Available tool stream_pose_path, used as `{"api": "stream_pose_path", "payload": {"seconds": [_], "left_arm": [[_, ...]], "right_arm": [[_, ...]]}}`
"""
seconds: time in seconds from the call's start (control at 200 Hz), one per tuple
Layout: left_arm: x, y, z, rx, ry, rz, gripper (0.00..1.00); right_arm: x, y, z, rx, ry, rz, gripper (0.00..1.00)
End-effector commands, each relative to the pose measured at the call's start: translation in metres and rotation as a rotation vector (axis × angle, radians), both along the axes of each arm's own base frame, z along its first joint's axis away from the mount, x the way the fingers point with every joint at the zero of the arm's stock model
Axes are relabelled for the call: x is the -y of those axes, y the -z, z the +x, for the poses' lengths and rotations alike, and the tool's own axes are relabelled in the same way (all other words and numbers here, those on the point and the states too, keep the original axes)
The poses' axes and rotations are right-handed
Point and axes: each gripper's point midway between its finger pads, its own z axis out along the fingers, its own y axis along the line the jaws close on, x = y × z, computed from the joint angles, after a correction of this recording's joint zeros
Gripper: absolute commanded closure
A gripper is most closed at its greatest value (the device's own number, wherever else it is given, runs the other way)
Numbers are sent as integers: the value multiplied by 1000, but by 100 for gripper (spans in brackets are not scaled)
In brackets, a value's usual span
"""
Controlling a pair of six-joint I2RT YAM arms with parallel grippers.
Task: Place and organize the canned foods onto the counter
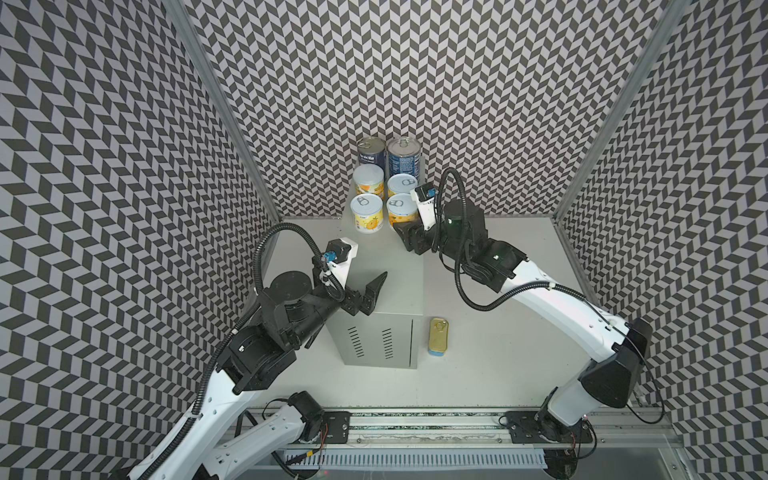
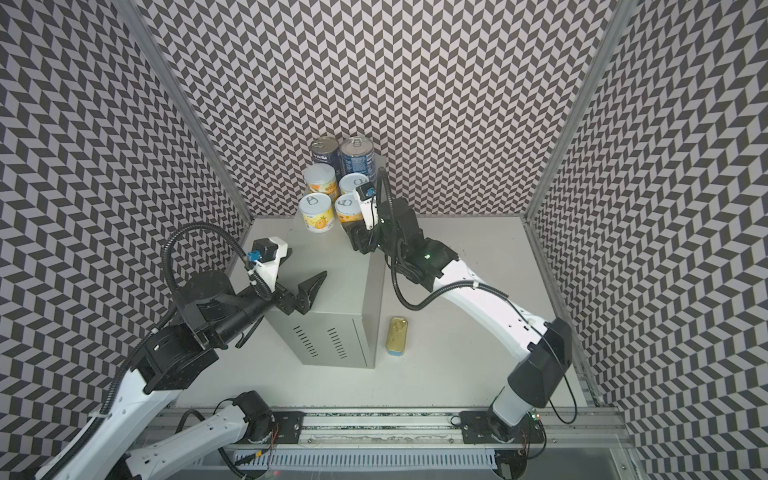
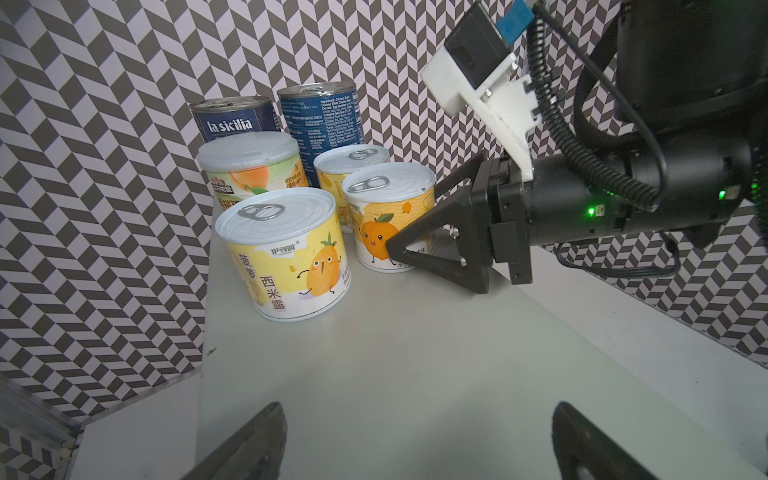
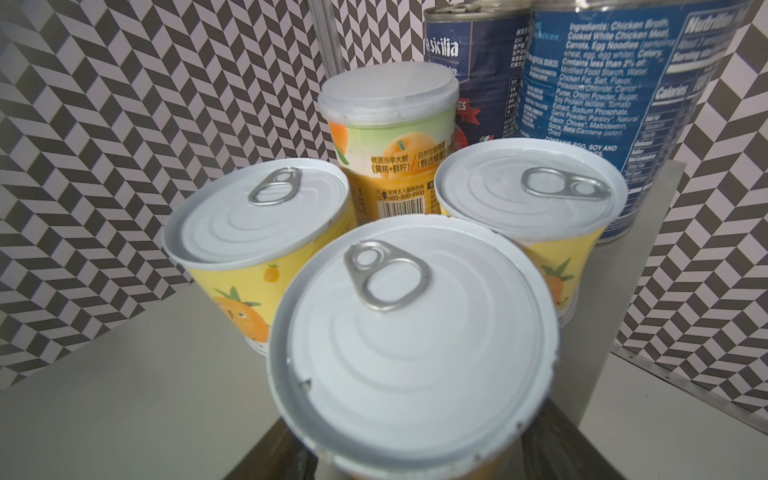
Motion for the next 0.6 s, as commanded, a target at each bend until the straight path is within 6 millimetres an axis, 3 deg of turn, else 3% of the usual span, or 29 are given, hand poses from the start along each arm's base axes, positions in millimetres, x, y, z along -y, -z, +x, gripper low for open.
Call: {"api": "stream_pose_path", "payload": {"seconds": [0.0, 0.591], "left_arm": [[-2, -6, -1, 27, -2, -6, 0], [-1, -6, -2, 29, 0, -5, 0]], "right_arm": [[-2, -25, -1, 56, -11, 70, 30], [-3, -23, -4, 52, -16, 67, 30]]}}
